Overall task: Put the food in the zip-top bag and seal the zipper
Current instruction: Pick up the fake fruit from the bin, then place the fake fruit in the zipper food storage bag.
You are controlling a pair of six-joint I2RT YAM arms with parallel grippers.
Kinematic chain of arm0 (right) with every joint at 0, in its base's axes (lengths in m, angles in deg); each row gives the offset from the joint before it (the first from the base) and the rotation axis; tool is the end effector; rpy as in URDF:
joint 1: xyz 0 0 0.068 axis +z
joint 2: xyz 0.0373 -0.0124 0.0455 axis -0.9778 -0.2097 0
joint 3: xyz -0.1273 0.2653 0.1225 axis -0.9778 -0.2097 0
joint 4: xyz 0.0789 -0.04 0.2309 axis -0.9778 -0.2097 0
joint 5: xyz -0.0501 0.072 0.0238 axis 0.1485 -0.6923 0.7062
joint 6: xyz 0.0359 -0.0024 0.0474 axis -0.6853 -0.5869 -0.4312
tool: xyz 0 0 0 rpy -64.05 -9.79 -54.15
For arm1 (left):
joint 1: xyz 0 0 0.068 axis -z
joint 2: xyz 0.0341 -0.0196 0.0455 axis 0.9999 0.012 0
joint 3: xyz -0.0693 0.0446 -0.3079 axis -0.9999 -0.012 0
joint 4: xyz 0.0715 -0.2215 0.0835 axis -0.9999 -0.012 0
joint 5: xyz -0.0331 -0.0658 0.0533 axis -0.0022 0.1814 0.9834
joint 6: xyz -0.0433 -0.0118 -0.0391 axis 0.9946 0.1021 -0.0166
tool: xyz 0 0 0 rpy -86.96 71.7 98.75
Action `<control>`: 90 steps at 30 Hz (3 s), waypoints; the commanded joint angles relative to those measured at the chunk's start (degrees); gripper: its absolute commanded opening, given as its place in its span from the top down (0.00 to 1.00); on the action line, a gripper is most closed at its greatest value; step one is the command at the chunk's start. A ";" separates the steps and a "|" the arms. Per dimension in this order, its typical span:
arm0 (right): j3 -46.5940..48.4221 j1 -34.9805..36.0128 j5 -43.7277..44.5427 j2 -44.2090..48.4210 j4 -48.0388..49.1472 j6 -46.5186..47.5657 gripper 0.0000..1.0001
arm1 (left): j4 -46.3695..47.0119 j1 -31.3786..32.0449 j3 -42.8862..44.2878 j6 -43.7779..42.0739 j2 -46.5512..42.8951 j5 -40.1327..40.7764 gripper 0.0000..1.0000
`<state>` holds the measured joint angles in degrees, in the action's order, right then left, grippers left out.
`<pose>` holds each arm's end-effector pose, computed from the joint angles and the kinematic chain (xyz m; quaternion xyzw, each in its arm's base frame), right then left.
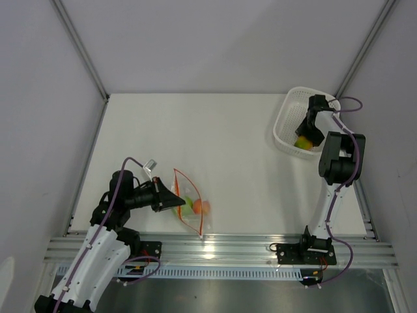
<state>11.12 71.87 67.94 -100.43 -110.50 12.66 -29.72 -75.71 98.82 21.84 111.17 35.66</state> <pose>0.4692 -0.0613 0.2148 0.3109 0.9163 -0.0879 0.2365 0.0620 -0.0489 0.2474 -0.0593 0.8174 -0.5428 0.1835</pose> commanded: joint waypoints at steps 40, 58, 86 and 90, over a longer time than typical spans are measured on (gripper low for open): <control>-44.43 76.76 -0.78 64.46 18.75 4.61 1.00 | 5.17 0.28 -0.57 2.56 2.25 1.09 0.99; -30.47 87.86 -0.07 48.48 27.98 10.33 0.98 | 3.95 0.19 0.40 3.26 1.64 1.00 0.99; -29.58 77.48 4.48 40.03 22.71 2.23 0.92 | 1.13 0.19 1.01 4.41 -3.54 1.27 0.99; -28.97 77.30 4.40 38.63 23.49 2.24 0.82 | 2.01 0.19 0.22 4.76 -3.81 1.35 0.99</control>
<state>-18.76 149.33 70.17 -61.16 -87.55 14.96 -29.76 -75.71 98.28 25.38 107.81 37.19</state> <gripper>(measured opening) 0.675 0.005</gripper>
